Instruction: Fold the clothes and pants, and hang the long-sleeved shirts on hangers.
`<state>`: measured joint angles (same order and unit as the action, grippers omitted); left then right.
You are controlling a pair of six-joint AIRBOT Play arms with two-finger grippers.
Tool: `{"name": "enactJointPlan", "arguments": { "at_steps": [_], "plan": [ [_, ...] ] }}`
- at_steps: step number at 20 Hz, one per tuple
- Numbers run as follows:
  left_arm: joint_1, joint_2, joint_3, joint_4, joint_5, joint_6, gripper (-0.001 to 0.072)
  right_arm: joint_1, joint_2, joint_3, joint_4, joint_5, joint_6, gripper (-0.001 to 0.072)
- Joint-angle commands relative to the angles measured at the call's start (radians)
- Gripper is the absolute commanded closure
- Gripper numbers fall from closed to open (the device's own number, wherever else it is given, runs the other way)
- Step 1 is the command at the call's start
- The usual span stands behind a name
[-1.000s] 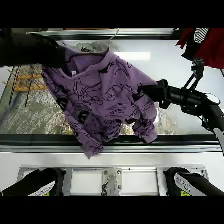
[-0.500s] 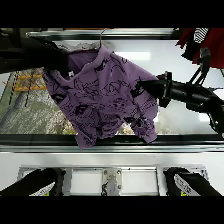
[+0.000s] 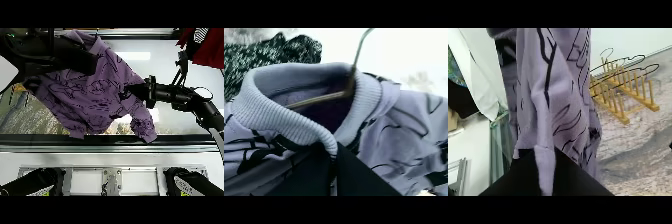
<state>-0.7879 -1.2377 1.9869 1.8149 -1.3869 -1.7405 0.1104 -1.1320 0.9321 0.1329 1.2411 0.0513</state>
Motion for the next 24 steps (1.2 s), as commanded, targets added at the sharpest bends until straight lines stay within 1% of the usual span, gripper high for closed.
{"name": "enactJointPlan", "arguments": {
  "at_steps": [1, 4, 9, 10, 11, 12, 20, 22, 23, 24],
  "plan": [
    [-0.035, -0.03, 0.046, -0.011, -0.001, -0.003, 0.0686, 0.023, -0.018, 0.001, 0.028, -0.013, -0.014, 0.0705],
    [-0.035, -0.03, 0.006, -0.044, -0.001, 0.0, 0.0687, 0.024, -0.017, 0.001, 0.028, -0.012, -0.014, 0.0705],
    [-0.006, -0.008, 0.001, -0.035, -0.001, 0.016, 0.0683, 0.024, -0.016, 0.001, 0.028, -0.011, -0.01, 0.0705],
    [0.009, 0.005, 0.001, -0.036, -0.001, 0.015, 0.0543, 0.024, -0.016, 0.001, 0.028, -0.011, -0.01, 0.0705],
    [0.024, 0.02, 0.001, -0.037, -0.001, 0.015, 0.0321, 0.024, -0.016, 0.001, 0.028, -0.011, -0.01, 0.0705],
    [0.036, 0.036, 0.001, -0.037, -0.001, 0.014, 0.0249, 0.024, -0.016, 0.001, 0.028, -0.011, -0.01, 0.0705],
    [0.106, 0.151, 0.001, -0.036, -0.001, 0.003, 0.0249, 0.024, -0.016, 0.001, 0.029, -0.011, -0.01, 0.0705],
    [0.129, 0.172, 0.0, -0.036, -0.001, 0.0, 0.025, 0.021, -0.014, 0.002, 0.05, -0.012, -0.011, 0.0704],
    [0.141, 0.18, -0.002, -0.036, -0.002, -0.013, 0.032, 0.011, -0.01, 0.003, 0.073, -0.013, -0.011, 0.0705],
    [0.15, 0.184, -0.001, -0.035, -0.009, -0.013, 0.0577, -0.01, -0.003, 0.009, 0.08, -0.016, -0.011, 0.0705]
  ]
}}
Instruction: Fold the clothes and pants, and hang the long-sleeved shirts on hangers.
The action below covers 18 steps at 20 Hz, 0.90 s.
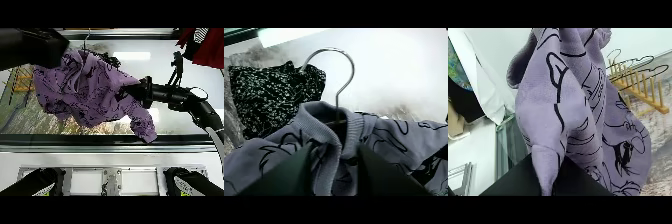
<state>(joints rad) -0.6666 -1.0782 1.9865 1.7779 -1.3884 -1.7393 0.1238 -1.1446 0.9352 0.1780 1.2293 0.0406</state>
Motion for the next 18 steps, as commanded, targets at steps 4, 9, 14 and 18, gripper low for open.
{"name": "enactJointPlan", "arguments": {
  "at_steps": [4, 9, 14, 18],
  "plan": [
    [0.035, 0.057, -0.103, 0.002, -0.01, -0.012, 0.0685, -0.21, 0.092, 0.035, 0.016, -0.06, 0.044, 0.0705],
    [0.035, 0.1, -0.302, 0.001, 0.106, -0.012, 0.0685, -0.609, 0.226, 0.06, -0.051, -0.082, 0.128, 0.0705],
    [0.035, 0.115, -0.404, 0.002, 0.248, -0.012, 0.0686, -1.004, 0.317, 0.098, -0.063, -0.167, 0.179, 0.0705],
    [0.035, 0.113, -0.437, 0.008, 0.3, -0.011, 0.0686, -1.183, 0.351, 0.142, -0.067, -0.375, 0.201, 0.0705]
  ]
}}
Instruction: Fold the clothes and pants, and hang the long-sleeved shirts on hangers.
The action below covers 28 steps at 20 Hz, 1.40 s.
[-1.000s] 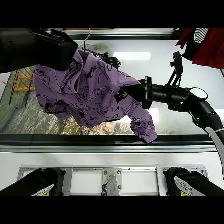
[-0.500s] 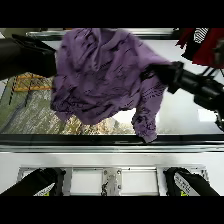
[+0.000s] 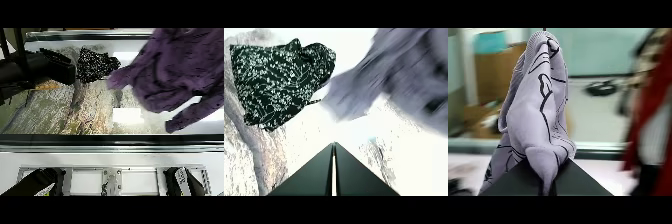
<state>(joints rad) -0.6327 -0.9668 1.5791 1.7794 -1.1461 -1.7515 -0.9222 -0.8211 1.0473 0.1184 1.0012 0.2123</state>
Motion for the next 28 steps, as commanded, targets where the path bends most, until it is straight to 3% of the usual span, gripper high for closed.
{"name": "enactJointPlan", "arguments": {
  "at_steps": [1, 3, 6, 11, 18, 28],
  "plan": [
    [0.001, 0.002, -0.038, 0.01, 0.068, 0.001, 0.0686, -0.172, 0.031, 0.053, -0.008, -0.209, 0.032, 0.0705],
    [0.001, 0.002, -0.051, 0.009, 0.082, 0.001, 0.0685, -0.22, 0.032, 0.105, -0.029, -0.329, 0.055, 0.0705],
    [0.002, 0.002, -0.073, 0.009, 0.084, 0.001, 0.0685, -0.266, 0.029, 0.2, -0.224, -0.499, 0.148, 0.0705],
    [0.001, -0.001, -0.1, 0.009, 0.082, 0.001, 0.0686, -0.335, -0.013, 0.327, -0.507, -0.625, 0.353, 0.0705],
    [0.002, -0.001, -0.1, 0.009, 0.083, 0.001, 0.0685, -0.4, -0.105, 0.502, -0.52, -0.635, 0.364, 0.0705],
    [0.001, 0.0, -0.1, 0.008, 0.072, 0.0, 0.0686, -0.4, -0.13, 0.512, -0.522, -0.683, 0.364, 0.0704]
  ]
}}
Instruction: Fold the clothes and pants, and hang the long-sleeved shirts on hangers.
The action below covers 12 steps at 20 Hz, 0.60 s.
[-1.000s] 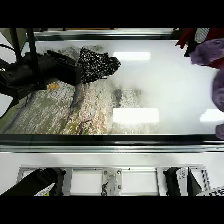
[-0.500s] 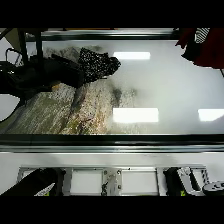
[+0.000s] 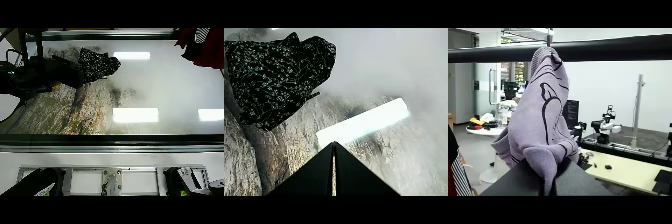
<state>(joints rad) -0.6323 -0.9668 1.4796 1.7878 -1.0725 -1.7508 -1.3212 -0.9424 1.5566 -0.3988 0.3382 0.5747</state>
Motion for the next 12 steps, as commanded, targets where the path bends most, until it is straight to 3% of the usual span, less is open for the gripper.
{"name": "enactJointPlan", "arguments": {
  "at_steps": [1, 9, 12],
  "plan": [
    [0.001, 0.0, 0.0, 0.0, -0.001, 0.0, 0.0686, -0.001, -0.014, 0.003, -0.018, -0.021, 0.002, 0.0704],
    [0.0, 0.0, 0.0, -0.001, -0.001, 0.0, 0.0685, -0.087, -0.069, 0.003, -0.09, -0.027, 0.003, 0.0703],
    [0.0, 0.0, 0.0, -0.003, -0.001, -0.001, 0.0685, -0.149, -0.09, 0.003, -0.088, -0.027, 0.076, 0.0703]
  ]
}}
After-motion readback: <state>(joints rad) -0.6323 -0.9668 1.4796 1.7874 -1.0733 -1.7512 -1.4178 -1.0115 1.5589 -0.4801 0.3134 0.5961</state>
